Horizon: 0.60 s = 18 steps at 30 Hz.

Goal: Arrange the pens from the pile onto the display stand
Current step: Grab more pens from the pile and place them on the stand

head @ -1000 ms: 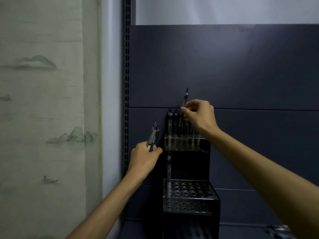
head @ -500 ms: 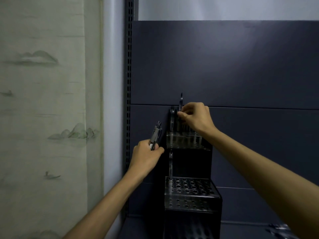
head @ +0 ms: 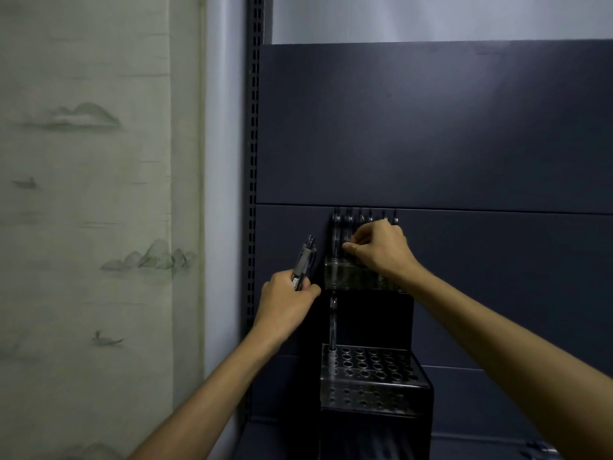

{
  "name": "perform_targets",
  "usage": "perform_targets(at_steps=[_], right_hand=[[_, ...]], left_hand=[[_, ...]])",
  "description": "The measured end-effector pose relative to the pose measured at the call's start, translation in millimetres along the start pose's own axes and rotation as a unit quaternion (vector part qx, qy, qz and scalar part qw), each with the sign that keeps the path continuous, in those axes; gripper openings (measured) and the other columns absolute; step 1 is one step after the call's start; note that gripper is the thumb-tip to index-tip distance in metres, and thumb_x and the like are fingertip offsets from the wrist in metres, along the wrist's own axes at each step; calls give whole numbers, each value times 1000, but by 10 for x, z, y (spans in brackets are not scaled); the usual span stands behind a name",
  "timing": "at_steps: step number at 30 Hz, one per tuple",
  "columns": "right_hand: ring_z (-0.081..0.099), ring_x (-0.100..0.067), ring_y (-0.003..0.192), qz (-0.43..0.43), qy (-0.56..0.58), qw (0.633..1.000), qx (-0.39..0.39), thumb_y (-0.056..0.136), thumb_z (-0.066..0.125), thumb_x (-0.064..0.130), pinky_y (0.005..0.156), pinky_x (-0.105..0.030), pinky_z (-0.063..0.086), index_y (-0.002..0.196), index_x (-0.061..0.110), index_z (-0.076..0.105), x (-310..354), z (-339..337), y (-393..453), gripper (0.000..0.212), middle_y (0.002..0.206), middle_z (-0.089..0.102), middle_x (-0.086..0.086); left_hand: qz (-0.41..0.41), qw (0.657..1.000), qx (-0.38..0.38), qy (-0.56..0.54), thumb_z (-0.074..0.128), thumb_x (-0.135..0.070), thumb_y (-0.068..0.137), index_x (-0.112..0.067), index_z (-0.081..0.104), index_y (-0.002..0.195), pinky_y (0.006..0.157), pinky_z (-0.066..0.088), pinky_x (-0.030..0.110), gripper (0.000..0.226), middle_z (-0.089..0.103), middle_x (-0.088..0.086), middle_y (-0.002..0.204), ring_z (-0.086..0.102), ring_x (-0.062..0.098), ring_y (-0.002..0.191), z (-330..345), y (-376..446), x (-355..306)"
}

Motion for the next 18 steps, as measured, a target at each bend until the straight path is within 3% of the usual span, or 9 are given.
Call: perform_targets(at_steps=[8, 14, 17, 18], right_hand=[[62, -5, 70, -6, -7, 1000, 5, 93, 71, 30, 74, -27, 54, 87, 10, 77, 4, 12, -42, 22, 71, 67, 3], [59, -2, 60, -14, -32, 999, 14, 89, 75, 31, 62, -23, 47, 79, 11, 78, 44, -64, -46, 22, 59, 63, 7], [66, -8, 61, -17, 43, 998, -43, 89, 72, 24, 59, -20, 53, 72, 13, 77, 128, -248, -107, 21, 65, 71, 0], [67, -8, 62, -11, 94, 995, -29, 89, 71, 23, 57, -19, 52, 72, 14, 77, 173, -275, -145, 20, 67, 73, 0]], left_hand=[[-10, 1000, 11, -18, 68, -15, 82, -20, 48, 58, 54, 42, 31, 32, 46, -6, 50, 45, 13, 48, 60, -8, -34], [-25, 999, 22, -36, 67, -15, 82, -19, 52, 64, 44, 39, 25, 24, 47, -4, 50, 42, 14, 42, 31, -25, -66], [-20, 1000, 10, -23, 67, -18, 82, -16, 56, 64, 44, 41, 24, 21, 54, -1, 50, 46, 13, 40, -20, -26, -114], [-14, 1000, 2, -16, 67, -20, 83, -15, 57, 64, 42, 40, 22, 22, 55, -1, 49, 48, 13, 39, -37, -28, -137]])
Point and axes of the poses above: each hand's wrist, its own y-axis towards the middle knuckle, its own z-axis out of the palm, x = y × z, the point moved 5 cm from there along y, towards the middle knuckle
